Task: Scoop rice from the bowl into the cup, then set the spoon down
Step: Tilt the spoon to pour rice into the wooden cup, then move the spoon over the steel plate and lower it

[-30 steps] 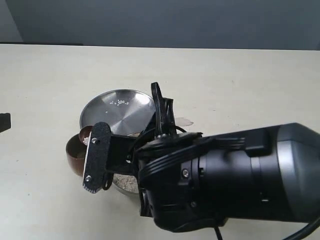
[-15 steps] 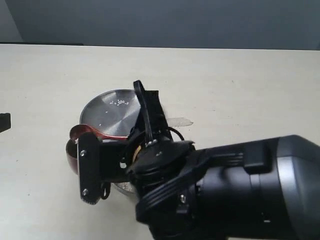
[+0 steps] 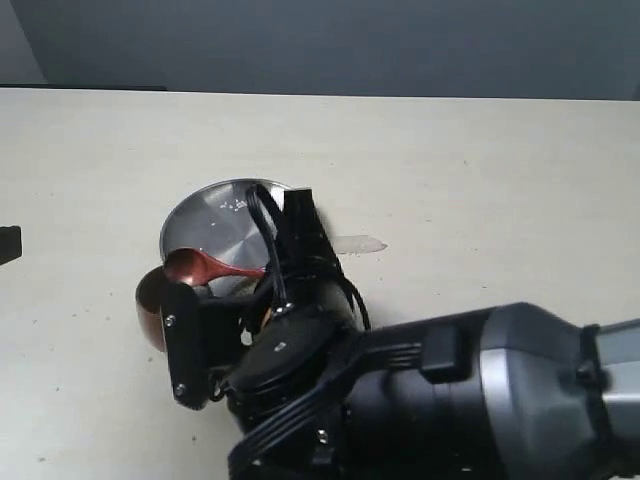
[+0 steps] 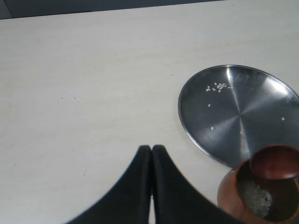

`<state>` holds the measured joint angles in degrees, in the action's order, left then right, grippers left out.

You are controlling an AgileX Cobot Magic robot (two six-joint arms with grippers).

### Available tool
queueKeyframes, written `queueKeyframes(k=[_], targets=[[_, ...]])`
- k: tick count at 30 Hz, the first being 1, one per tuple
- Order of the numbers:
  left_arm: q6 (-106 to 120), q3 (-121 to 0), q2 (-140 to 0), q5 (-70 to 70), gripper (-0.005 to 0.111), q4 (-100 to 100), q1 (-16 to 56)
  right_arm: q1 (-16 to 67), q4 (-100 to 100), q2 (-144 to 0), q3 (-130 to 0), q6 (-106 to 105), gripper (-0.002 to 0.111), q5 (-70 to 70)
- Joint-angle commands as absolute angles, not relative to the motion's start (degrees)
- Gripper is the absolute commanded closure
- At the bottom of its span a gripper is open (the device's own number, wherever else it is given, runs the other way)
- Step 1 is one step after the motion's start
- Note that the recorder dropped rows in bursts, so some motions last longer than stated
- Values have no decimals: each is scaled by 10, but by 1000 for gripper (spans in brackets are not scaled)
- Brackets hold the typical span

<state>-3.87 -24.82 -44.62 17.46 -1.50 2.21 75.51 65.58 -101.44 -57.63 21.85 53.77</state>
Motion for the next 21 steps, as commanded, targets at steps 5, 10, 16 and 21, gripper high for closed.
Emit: queueKeyframes(k=[5,10,16,21], targets=[[-38,-253,-449,168,106,-18,24,748,692,-1012,-670,359,109,530],[-38,-253,-449,168,106,-18,24,692,626,-1012,-705,421,109,509],[-38,-253,-449,168,106,-18,24,556,484,-1012,-720,420,109,352],[-38,-253,-449,168,106,-18,24,469,426,-1016,-720,397,109,223]])
